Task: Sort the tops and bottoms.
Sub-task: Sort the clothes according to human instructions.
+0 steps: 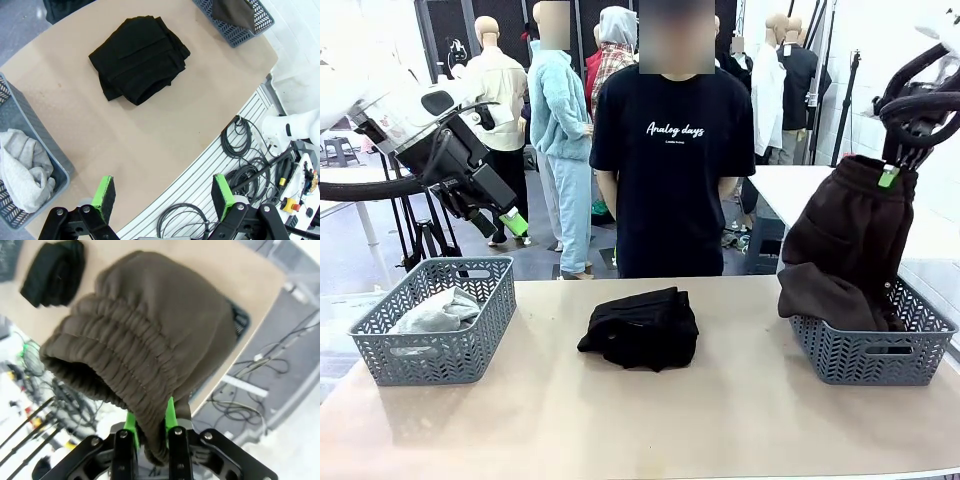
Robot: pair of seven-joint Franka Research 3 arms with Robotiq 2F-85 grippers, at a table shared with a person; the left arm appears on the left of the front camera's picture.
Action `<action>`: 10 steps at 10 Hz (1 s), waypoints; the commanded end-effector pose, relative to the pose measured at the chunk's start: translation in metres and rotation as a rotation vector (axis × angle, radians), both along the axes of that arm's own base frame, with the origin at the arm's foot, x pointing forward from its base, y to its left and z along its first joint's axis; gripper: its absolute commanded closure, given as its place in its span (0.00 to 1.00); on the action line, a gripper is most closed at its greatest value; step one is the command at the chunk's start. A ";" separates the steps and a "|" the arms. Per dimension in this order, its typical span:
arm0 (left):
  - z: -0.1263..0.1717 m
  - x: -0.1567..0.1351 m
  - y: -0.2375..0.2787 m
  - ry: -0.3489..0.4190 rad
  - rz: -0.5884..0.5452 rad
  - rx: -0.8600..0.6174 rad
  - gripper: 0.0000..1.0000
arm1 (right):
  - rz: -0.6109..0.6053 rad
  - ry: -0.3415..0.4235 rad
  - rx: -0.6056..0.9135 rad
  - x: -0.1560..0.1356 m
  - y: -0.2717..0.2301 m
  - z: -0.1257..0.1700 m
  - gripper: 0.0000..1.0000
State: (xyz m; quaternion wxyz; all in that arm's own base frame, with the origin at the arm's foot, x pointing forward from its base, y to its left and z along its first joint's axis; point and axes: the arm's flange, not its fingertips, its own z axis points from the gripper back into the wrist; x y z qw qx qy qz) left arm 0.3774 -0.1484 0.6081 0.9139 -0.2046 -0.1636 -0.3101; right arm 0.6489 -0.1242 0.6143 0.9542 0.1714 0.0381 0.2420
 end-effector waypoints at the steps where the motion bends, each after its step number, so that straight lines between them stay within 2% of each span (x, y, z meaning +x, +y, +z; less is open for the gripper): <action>1: 0.001 0.000 0.000 -0.001 0.002 -0.007 0.00 | -0.012 -0.031 0.006 -0.004 -0.005 0.011 1.00; 4: 0.001 0.000 0.000 -0.001 0.002 -0.007 0.00 | -0.012 -0.031 0.006 -0.004 -0.005 0.011 1.00; 5: 0.001 0.000 0.000 -0.001 0.002 -0.007 0.00 | -0.007 -0.010 -0.002 -0.002 -0.003 0.004 1.00; 6: 0.001 0.000 0.000 -0.001 0.002 -0.007 0.00 | -0.014 0.102 -0.062 0.006 0.001 -0.039 1.00; 8: 0.001 0.000 0.000 -0.001 0.002 -0.007 0.00 | -0.005 0.229 -0.036 0.000 0.006 -0.110 1.00; 10: 0.001 0.000 0.000 -0.001 0.002 -0.007 0.00 | 0.008 0.272 -0.042 -0.005 0.007 -0.162 1.00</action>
